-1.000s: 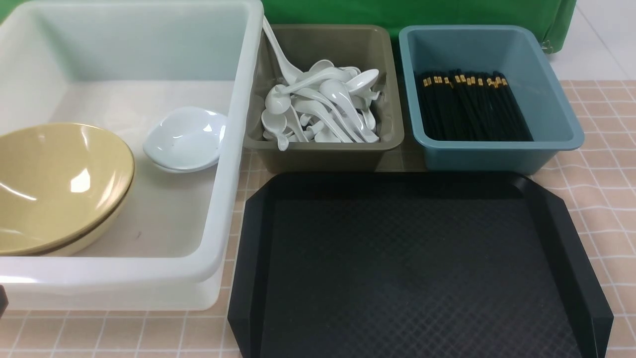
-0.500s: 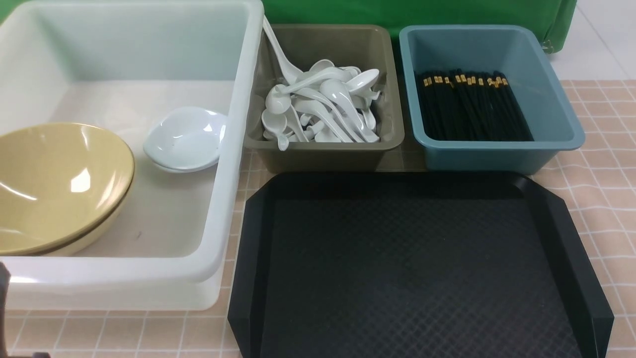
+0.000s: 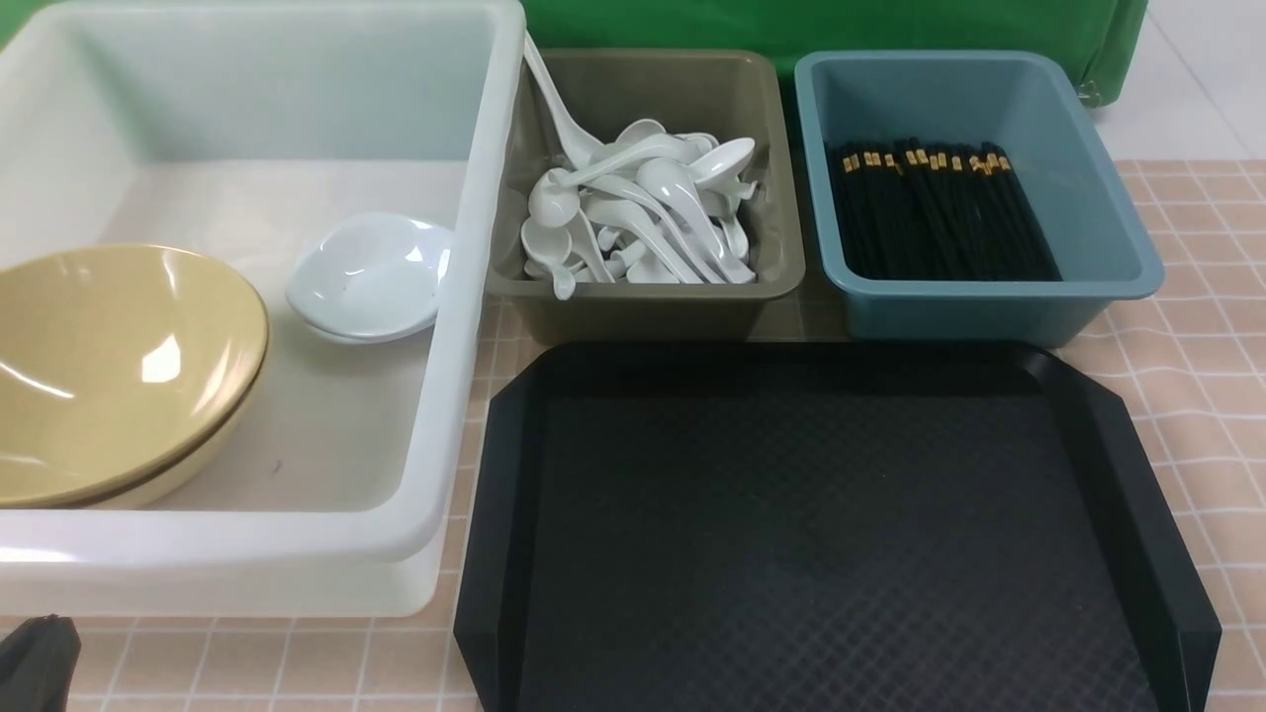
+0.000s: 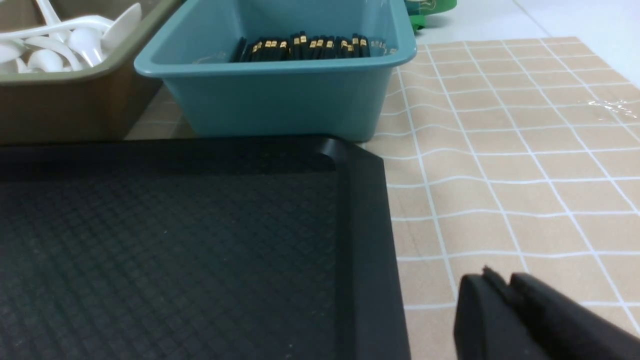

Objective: On brown table put chopsticks spoon bowls plates into blue grey white boxes.

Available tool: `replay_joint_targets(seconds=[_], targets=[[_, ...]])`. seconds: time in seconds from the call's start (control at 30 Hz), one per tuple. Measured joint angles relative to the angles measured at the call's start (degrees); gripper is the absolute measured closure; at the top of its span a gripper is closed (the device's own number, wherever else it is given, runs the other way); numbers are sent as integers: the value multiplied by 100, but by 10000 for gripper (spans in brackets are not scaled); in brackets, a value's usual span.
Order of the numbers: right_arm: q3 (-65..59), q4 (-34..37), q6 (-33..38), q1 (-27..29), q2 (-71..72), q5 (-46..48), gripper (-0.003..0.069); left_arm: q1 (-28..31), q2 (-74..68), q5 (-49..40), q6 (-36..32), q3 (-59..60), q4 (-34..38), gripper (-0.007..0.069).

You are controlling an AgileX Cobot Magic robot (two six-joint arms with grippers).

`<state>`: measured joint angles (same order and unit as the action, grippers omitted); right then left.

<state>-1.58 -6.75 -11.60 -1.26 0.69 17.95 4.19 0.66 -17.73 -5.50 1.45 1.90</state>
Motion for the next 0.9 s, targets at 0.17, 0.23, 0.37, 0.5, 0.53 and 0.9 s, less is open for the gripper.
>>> replay_joint_targets(seconds=[0.17,0.23,0.37,0.5,0.53,0.9], targets=[[0,0,0,0,0,0,559,0,0,0,0,0,0,620],[0,0,0,0,0,0,559,0,0,0,0,0,0,620],[0,0,0,0,0,0,555,0,0,0,0,0,0,620],[0,0,-2,0,0,0,551,0,0,0,0,0,0,620],[0,0,-2,0,0,0,550,0,0,0,0,0,0,620],[0,0,-2,0,0,0,536,0,0,0,0,0,5,620]])
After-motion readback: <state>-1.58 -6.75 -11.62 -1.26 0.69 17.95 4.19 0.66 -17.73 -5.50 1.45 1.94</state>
